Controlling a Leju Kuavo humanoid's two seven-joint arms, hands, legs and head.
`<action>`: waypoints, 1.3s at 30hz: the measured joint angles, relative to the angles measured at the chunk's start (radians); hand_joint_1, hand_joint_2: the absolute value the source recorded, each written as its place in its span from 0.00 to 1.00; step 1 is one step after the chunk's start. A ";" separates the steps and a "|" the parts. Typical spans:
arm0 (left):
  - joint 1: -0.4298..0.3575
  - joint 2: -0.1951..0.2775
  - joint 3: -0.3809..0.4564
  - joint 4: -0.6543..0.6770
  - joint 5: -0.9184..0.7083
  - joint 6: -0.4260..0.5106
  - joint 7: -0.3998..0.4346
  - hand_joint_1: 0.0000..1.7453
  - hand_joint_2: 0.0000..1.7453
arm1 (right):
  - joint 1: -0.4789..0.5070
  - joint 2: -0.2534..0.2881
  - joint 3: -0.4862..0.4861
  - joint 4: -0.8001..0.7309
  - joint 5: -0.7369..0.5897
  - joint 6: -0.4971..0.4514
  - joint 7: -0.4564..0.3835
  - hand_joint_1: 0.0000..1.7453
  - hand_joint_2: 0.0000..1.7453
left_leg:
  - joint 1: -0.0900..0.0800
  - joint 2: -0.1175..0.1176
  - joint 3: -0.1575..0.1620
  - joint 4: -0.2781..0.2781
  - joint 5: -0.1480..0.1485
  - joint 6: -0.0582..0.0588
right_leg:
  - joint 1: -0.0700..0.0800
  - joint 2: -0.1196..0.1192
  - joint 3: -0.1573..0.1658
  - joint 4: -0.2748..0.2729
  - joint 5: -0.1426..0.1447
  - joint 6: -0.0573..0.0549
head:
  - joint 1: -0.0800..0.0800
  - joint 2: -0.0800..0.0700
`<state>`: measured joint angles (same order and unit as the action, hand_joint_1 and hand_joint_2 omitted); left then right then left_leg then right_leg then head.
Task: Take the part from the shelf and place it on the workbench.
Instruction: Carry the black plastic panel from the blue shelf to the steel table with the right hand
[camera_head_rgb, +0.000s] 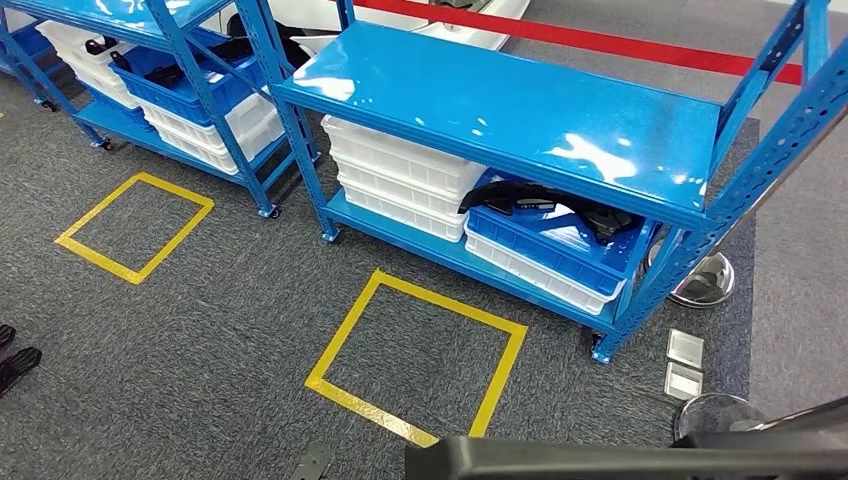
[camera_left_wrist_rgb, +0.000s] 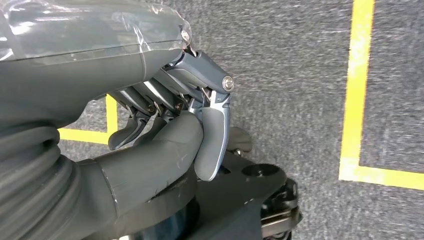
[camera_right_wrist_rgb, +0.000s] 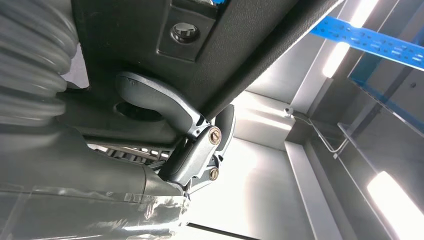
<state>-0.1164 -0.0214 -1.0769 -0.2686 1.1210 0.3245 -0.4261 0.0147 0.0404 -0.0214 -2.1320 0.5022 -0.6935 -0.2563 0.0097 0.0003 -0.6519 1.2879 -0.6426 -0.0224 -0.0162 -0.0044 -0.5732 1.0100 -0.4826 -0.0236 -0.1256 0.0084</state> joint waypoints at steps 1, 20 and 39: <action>0.000 0.000 0.000 0.000 0.000 0.000 0.000 1.00 1.00 | 0.000 0.000 0.000 0.001 0.000 0.000 0.000 1.00 1.00 | 0.004 0.000 0.033 -0.045 0.024 -0.002 | -0.002 0.000 -0.007 0.003 0.004 0.004 | 0.000 0.000; 0.000 -0.003 0.000 0.000 0.001 0.002 -0.001 1.00 1.00 | -0.004 0.000 0.000 0.006 0.000 0.000 -0.003 1.00 1.00 | -0.028 0.007 0.064 -0.274 0.173 0.050 | 0.020 0.003 0.085 0.004 -0.066 0.009 | 0.010 0.000; -0.004 -0.004 0.000 0.000 -0.002 0.009 0.000 1.00 1.00 | -0.003 0.000 0.000 0.006 0.006 0.001 0.004 1.00 1.00 | 0.003 -0.006 0.140 -0.280 0.108 0.018 | 0.001 -0.002 -0.018 0.014 0.009 0.040 | 0.007 0.000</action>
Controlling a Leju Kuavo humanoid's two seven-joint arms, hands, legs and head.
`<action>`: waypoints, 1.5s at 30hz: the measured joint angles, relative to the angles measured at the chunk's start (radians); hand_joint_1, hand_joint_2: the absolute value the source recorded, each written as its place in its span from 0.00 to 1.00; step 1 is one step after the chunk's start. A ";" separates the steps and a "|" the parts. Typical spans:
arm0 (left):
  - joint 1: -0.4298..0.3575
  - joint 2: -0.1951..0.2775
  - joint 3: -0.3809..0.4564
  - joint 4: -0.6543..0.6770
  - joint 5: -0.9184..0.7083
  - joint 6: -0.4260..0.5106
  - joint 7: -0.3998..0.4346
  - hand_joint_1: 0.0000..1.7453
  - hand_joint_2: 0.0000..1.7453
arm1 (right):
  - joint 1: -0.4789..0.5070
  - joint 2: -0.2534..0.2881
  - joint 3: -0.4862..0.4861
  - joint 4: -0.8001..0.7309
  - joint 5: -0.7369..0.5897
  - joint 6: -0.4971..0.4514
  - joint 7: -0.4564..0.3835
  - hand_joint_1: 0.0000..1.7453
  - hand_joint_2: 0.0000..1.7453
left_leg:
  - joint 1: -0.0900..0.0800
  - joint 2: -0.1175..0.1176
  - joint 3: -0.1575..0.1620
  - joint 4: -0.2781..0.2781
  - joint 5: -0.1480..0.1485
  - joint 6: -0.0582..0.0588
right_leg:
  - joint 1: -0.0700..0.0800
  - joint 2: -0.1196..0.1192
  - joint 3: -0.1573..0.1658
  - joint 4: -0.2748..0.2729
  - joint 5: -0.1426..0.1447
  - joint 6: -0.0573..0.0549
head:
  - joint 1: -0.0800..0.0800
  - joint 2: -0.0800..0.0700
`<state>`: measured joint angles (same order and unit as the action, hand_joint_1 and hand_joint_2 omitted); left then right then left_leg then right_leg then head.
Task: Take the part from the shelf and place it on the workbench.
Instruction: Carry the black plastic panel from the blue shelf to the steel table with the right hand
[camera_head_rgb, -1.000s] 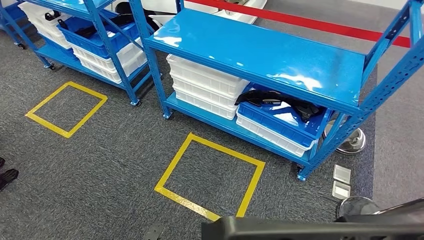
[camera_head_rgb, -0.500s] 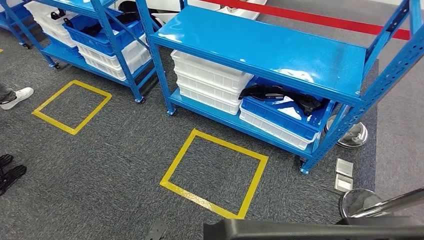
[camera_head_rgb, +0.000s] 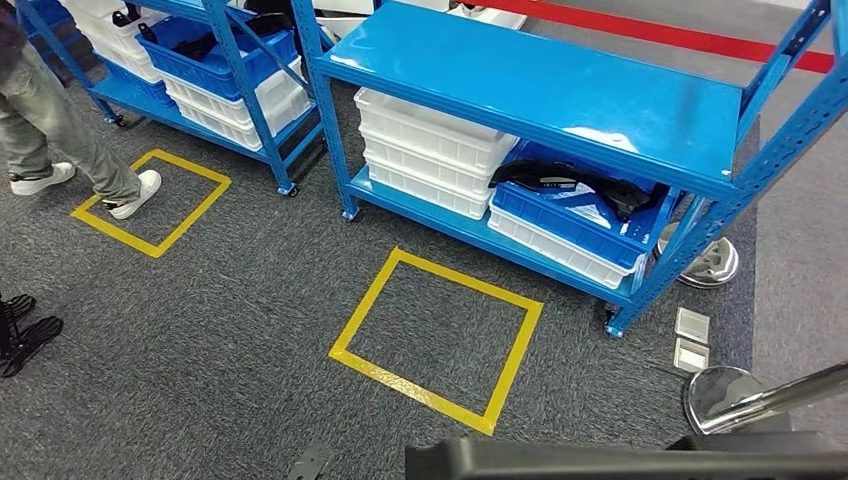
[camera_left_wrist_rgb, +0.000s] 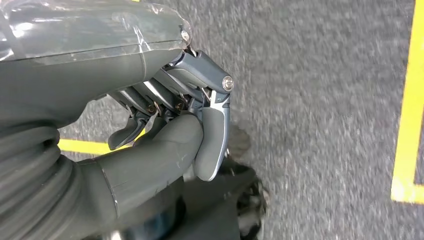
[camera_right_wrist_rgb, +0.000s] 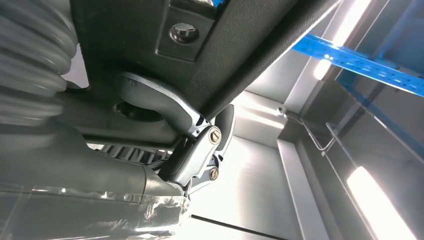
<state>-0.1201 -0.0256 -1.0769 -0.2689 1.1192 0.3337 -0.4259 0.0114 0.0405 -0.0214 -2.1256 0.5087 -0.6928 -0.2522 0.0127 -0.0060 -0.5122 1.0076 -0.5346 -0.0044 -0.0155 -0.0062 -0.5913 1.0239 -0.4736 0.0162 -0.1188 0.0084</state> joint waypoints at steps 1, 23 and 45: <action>-0.001 0.000 0.000 0.000 -0.001 0.003 0.000 1.00 1.00 | 0.000 0.000 0.000 0.000 0.000 0.000 0.001 1.00 1.00 | 0.000 0.002 -0.003 -0.003 0.006 0.009 | -0.002 0.001 -0.008 0.017 -0.015 0.004 | 0.002 0.000; 0.002 -0.001 0.000 0.000 -0.008 0.019 0.000 1.00 1.00 | -0.005 0.000 0.000 0.005 -0.006 0.000 0.008 1.00 1.00 | 0.004 0.007 -0.141 0.245 -0.065 -0.029 | 0.003 -0.007 0.046 -0.029 -0.021 -0.037 | 0.006 0.000; 0.003 -0.001 0.000 0.000 0.002 0.013 -0.002 1.00 1.00 | -0.009 -0.054 0.018 0.017 -0.208 0.000 0.015 1.00 1.00 | 0.002 0.004 -0.045 0.026 0.010 -0.006 | -0.002 -0.002 0.034 -0.010 -0.034 0.004 | 0.008 0.000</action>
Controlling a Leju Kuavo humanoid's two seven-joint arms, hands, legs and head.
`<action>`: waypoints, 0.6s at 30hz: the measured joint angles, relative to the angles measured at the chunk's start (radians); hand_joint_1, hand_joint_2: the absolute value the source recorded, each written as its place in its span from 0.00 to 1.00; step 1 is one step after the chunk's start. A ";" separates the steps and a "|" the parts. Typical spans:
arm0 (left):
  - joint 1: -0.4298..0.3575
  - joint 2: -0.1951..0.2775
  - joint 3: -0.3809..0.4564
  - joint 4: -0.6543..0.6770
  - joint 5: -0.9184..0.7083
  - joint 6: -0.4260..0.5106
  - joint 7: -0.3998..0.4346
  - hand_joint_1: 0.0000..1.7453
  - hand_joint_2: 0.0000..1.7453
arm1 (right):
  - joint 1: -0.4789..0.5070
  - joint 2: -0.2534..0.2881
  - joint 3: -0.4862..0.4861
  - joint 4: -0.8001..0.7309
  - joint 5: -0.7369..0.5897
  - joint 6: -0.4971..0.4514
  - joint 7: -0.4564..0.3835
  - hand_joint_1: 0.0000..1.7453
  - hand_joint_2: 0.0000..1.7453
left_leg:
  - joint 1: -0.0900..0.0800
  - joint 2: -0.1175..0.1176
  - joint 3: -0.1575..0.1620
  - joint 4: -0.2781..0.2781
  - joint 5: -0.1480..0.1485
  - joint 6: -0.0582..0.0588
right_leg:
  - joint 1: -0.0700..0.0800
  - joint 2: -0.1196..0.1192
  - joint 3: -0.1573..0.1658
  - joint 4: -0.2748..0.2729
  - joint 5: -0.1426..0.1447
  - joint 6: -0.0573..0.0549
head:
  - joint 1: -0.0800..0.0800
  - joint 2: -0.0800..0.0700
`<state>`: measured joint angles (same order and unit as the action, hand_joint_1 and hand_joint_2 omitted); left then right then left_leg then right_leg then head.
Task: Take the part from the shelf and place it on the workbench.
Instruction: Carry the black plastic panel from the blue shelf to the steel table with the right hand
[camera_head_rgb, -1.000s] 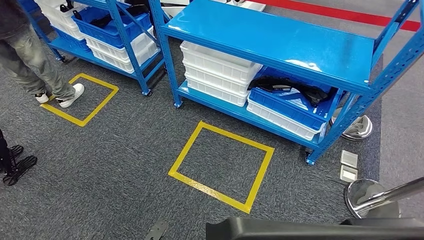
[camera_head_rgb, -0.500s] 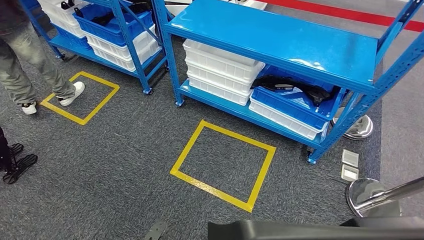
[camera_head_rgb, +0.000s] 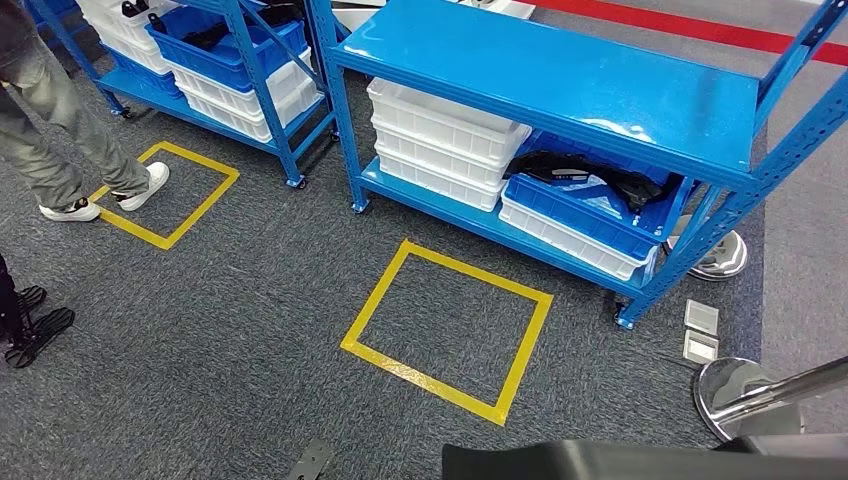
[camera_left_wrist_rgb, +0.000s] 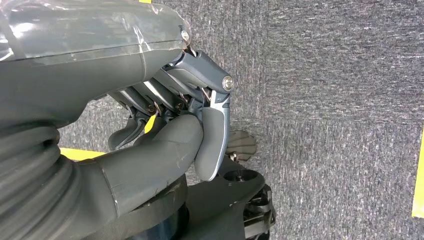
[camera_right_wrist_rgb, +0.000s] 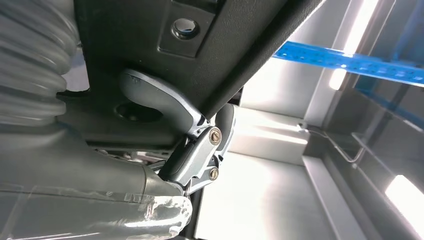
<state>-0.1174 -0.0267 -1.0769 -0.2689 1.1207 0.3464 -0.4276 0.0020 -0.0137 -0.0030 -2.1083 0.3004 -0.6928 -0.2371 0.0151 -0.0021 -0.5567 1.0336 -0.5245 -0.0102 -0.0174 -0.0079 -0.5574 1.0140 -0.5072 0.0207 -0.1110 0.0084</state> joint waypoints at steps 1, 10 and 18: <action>0.000 0.000 0.000 0.000 0.000 0.000 0.000 1.00 1.00 | 0.000 -0.006 0.003 0.001 -0.011 0.000 -0.003 1.00 1.00 | -0.002 0.000 0.000 0.002 -0.001 0.002 | -0.002 0.000 0.001 -0.003 0.001 0.002 | 0.000 0.000; -0.003 0.001 0.000 0.000 -0.003 0.000 0.001 1.00 1.00 | 0.016 -0.028 0.011 0.001 -0.036 0.000 -0.031 1.00 1.00 | 0.006 -0.016 0.046 -0.071 0.028 0.030 | -0.013 0.004 -0.111 0.232 -0.106 0.020 | 0.010 0.000; -0.008 0.005 0.000 0.000 -0.007 -0.001 0.003 1.00 1.00 | 0.030 -0.035 0.010 0.005 -0.038 0.000 -0.033 1.00 1.00 | 0.028 -0.081 0.021 -0.008 -0.011 -0.038 | -0.035 0.061 -0.039 0.045 -0.003 0.024 | 0.015 0.000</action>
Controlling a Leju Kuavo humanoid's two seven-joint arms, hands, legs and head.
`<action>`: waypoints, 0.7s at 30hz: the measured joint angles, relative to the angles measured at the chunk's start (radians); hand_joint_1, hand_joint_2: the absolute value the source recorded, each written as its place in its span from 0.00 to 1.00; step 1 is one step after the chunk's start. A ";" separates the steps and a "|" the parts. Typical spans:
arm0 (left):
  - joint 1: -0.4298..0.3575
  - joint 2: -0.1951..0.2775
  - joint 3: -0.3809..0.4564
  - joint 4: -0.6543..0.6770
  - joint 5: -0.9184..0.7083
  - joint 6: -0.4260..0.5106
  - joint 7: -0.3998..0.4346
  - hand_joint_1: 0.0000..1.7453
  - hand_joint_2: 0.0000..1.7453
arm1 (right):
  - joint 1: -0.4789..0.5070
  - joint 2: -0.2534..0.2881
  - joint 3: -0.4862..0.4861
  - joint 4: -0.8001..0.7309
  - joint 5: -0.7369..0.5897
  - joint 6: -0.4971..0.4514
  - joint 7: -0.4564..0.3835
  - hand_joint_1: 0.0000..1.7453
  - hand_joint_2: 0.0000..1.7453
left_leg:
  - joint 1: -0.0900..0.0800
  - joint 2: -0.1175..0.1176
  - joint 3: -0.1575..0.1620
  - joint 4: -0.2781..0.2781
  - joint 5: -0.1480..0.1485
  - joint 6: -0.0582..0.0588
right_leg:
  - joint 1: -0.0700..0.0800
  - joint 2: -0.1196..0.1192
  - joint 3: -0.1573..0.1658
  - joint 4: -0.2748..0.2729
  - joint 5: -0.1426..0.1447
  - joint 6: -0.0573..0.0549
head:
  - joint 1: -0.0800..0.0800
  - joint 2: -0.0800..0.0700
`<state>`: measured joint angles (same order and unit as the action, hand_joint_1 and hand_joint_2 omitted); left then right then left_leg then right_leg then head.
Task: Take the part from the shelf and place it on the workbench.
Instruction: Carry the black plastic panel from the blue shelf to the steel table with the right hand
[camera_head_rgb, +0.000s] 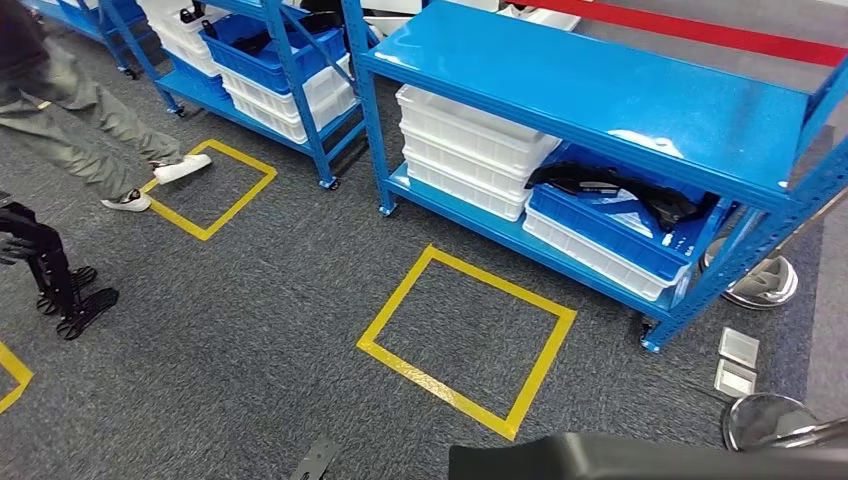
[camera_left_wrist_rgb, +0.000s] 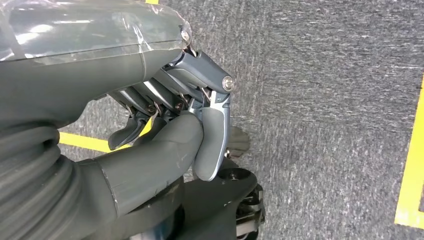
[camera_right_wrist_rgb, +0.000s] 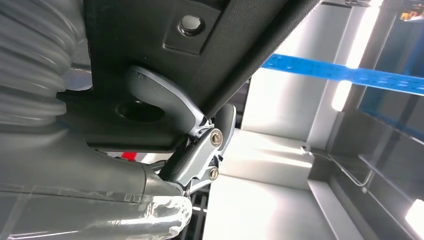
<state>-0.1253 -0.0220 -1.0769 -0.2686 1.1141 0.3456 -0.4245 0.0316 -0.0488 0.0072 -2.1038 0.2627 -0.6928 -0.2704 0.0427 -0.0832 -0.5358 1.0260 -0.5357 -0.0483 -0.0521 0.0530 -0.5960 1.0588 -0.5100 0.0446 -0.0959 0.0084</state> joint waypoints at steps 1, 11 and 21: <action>0.001 0.000 0.000 0.000 -0.001 0.000 0.000 1.00 1.00 | 0.001 0.000 0.000 0.000 0.000 0.000 -0.001 1.00 1.00 | 0.003 -0.002 0.000 -0.001 0.000 -0.004 | 0.003 -0.011 0.000 0.003 -0.002 -0.010 | -0.005 0.000; 0.002 0.000 0.000 0.000 -0.004 -0.001 0.000 1.00 1.00 | 0.000 -0.001 0.000 0.000 0.006 0.001 -0.003 1.00 1.00 | -0.049 0.094 -0.112 0.176 -0.010 0.054 | 0.048 -0.124 0.042 -0.001 -0.034 -0.061 | -0.022 0.000; -0.006 0.000 0.000 0.000 -0.005 -0.004 0.003 1.00 1.00 | 0.004 -0.004 0.001 0.000 0.008 0.000 0.000 1.00 1.00 | -0.060 0.090 -0.038 -0.009 0.046 0.089 | 0.049 -0.066 -0.017 0.152 -0.132 -0.029 | -0.012 0.000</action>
<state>-0.1313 -0.0217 -1.0770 -0.2688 1.1088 0.3415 -0.4218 0.0354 -0.0531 0.0078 -2.1035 0.2709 -0.6926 -0.2706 -0.0171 0.0066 -0.5735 1.0172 -0.4894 0.0411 -0.0032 -0.0132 -0.6133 1.2109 -0.6421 0.0155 -0.1075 0.0084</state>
